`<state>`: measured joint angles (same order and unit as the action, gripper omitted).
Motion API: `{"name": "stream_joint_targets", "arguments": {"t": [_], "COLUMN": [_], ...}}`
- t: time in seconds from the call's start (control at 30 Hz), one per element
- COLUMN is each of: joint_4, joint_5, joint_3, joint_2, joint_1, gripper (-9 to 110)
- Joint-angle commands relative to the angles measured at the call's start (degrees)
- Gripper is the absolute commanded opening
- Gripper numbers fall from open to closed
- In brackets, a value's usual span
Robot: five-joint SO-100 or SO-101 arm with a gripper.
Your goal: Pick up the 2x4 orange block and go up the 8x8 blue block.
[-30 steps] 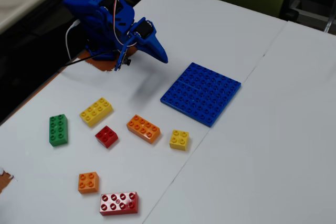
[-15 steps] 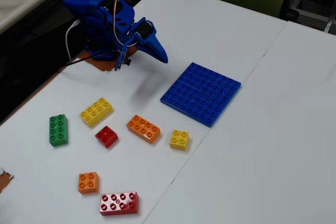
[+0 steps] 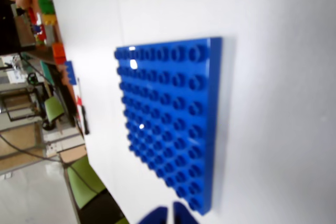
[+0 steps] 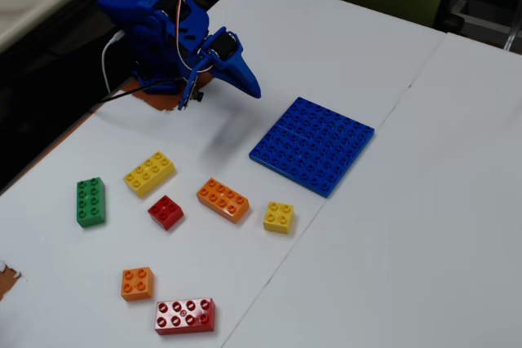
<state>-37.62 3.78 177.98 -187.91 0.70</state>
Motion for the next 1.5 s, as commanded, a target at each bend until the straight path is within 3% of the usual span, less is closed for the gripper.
{"name": "stream_joint_targets", "arguments": {"t": [0.0,0.7,1.03,1.47], "joint_4": [-0.09,-1.41,-2.64,-18.98], "joint_5": [-0.09,-4.83,-15.64,-38.06], "joint_3": [2.46,-2.46,-38.50,-90.09], "joint_2": [-2.37,0.88,30.59,73.30], "joint_1": [0.26,-0.79,3.96,11.34], "gripper": [0,0,0,0]}}
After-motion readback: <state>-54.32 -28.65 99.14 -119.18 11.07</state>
